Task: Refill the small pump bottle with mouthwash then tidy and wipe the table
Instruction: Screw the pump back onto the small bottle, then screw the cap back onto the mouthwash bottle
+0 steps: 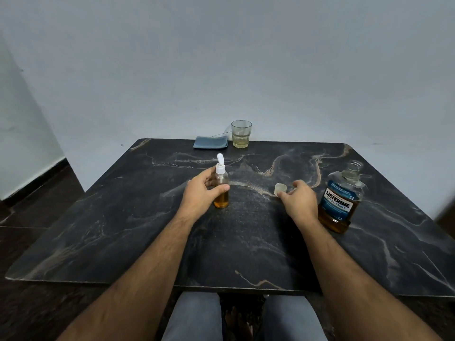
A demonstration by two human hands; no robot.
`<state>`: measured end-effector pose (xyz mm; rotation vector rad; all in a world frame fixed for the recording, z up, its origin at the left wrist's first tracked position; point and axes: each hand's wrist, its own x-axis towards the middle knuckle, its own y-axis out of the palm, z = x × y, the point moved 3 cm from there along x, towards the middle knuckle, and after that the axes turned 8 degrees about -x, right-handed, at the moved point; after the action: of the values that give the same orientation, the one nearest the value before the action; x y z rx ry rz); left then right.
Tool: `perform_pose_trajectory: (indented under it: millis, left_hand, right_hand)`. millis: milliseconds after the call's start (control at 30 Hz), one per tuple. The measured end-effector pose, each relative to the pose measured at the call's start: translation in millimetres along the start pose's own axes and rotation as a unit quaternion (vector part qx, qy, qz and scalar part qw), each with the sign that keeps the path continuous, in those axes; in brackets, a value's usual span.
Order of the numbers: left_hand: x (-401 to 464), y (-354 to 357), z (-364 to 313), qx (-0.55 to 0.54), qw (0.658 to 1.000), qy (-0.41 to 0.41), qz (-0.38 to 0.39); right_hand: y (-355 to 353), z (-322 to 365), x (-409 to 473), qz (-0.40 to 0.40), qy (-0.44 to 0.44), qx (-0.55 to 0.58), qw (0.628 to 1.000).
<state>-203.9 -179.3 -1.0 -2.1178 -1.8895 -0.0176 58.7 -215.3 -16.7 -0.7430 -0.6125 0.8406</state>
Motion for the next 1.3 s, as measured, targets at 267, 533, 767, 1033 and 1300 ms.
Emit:
perform_pose_trajectory:
  millis: [267, 533, 767, 1033, 1300]
  left_hand:
    - [-25.6, 0.0, -0.1, 0.043, 0.985, 0.027, -0.164]
    - [-56.4, 33.5, -18.8, 0.006, 0.969, 0.183, -0.163]
    - [-45.9, 106.4, -25.1, 0.006, 0.995, 0.091, 0.045]
    - [-19.6, 187.7, -70.3, -0.093, 0.957, -0.027, 0.275]
    - [-10.9, 219.6, -66.2, -0.136, 0.940, -0.044, 0.308]
  right_hand:
    - [5.3, 3.9, 16.1, 0.075, 0.006, -0.044, 0.996]
    - [-32.2, 27.7, -16.6, 0.001, -0.092, 0.107, 0.990]
    - [-124.5, 47.5, -30.2, -0.062, -0.159, 0.181, 0.969]
    - [-202.3, 16.3, -7.9, -0.051, -0.141, 0.238, 0.960]
    - [-219.6, -18.5, 8.2, -0.012, -0.127, 0.119, 0.985]
